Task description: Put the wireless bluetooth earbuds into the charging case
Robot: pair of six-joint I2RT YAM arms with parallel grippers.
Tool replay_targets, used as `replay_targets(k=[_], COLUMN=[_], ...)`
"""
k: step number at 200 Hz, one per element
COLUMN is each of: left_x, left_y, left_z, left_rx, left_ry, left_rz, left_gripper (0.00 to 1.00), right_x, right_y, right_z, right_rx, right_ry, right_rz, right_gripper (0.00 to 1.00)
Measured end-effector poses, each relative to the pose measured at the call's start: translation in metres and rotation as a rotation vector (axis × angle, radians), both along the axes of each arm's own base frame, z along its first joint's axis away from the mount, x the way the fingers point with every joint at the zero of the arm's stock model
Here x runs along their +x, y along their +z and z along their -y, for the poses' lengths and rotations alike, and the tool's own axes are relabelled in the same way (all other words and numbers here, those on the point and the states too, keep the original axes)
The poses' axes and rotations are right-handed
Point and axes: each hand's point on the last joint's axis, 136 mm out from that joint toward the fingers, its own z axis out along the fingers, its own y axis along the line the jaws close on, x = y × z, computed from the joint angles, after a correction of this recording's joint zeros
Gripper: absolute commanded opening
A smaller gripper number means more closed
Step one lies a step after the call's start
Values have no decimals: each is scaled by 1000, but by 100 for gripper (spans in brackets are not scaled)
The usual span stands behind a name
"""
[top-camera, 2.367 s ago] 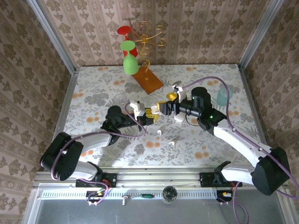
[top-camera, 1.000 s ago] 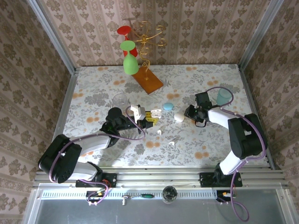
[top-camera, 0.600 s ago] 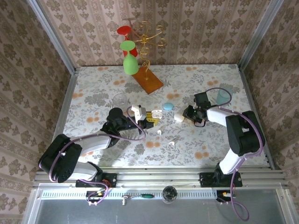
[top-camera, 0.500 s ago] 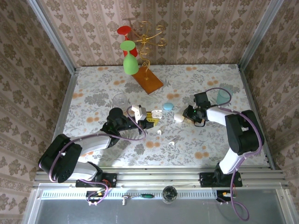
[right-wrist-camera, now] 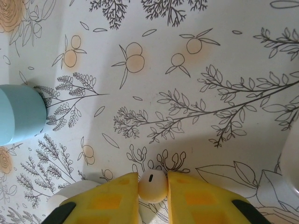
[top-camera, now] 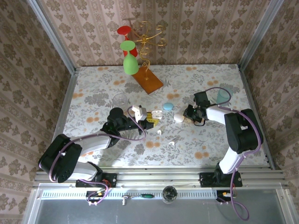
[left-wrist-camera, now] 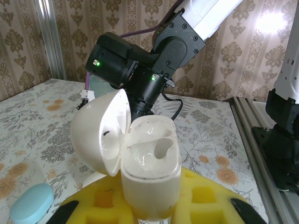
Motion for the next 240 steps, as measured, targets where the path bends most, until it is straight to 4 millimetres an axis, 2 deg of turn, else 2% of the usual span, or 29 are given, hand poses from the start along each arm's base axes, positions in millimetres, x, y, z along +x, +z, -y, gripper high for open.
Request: replay_targets(k=[50, 75, 138, 180, 240], left_x=[2, 5, 20, 27, 37], left_y=[-3, -7, -13, -30, -41], left_z=[0, -1, 2, 4, 7], left_rx=[14, 28, 58, 100, 132], left_ry=[10, 31, 82, 96, 92], left_rz=[9, 20, 32, -7, -56], left_gripper=[0, 0, 0, 0, 0], right_x=[0, -7, -11, -29, -50], right_y=[1, 7, 63, 91, 128], right_z=[1, 5, 2, -20, -68], right_rx=[-13, -33, -76, -152, -240], right_ry=[12, 24, 101, 272, 563], right_rz=[11, 36, 207, 297, 495], right_gripper=[21, 21, 21, 20, 20])
